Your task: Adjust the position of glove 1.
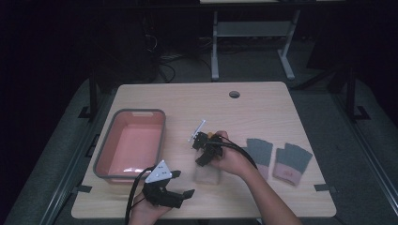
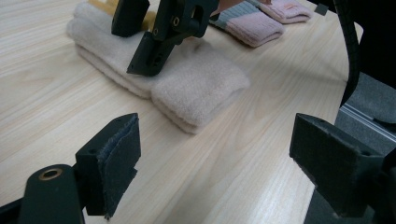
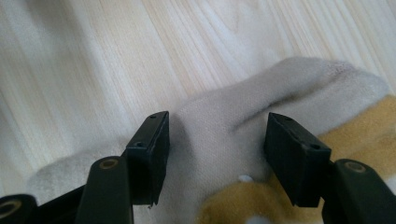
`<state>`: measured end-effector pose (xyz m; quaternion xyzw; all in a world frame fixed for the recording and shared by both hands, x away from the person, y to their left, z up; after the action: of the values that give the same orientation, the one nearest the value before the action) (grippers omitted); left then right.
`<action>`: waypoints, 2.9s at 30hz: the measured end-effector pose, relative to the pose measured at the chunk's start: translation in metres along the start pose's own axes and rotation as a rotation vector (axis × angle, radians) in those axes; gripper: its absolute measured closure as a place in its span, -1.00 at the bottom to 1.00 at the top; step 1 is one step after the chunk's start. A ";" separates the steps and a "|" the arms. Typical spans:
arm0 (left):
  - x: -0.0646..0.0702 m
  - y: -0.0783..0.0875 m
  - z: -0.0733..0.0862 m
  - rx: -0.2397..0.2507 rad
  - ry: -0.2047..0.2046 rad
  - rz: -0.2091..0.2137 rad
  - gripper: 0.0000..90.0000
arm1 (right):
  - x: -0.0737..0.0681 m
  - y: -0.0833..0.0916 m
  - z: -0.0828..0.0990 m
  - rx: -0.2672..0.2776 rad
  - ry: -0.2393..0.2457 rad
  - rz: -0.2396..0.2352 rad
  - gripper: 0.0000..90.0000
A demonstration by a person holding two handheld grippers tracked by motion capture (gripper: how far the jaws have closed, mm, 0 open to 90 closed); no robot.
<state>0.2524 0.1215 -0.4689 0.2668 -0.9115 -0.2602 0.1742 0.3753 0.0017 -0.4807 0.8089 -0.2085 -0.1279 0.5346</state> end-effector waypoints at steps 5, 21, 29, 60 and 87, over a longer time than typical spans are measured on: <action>0.001 -0.004 -0.004 0.002 0.019 -0.006 -0.63 | -0.001 0.004 0.003 0.032 -0.017 0.006 -0.14; -0.012 -0.033 -0.023 -0.052 0.202 -0.014 -0.63 | 0.013 0.052 0.046 0.211 -0.263 -0.059 -0.24; -0.020 -0.052 -0.029 -0.098 0.285 -0.008 -0.57 | 0.019 0.053 0.069 0.254 -0.379 -0.076 -0.26; -0.028 -0.074 -0.020 -0.262 0.298 -0.034 0.09 | 0.013 0.010 0.080 0.272 -0.670 -0.243 -0.21; -0.038 -0.080 -0.019 -0.239 0.495 0.102 0.40 | 0.001 0.000 0.077 0.339 -0.767 -0.311 0.57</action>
<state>0.3232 0.0784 -0.5062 0.2534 -0.8163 -0.2838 0.4346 0.3432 -0.0613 -0.5110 0.8009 -0.2859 -0.4615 0.2527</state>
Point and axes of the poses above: each handheld gripper's, and its own axes: y roughly backward along the jaws, z roughly out of its underside, x roughly to its right, the point moved 6 cm from there along -y, roughly forward along the jaws, and after that the axes turned 1 degree about -z, right-handed, at the moved point
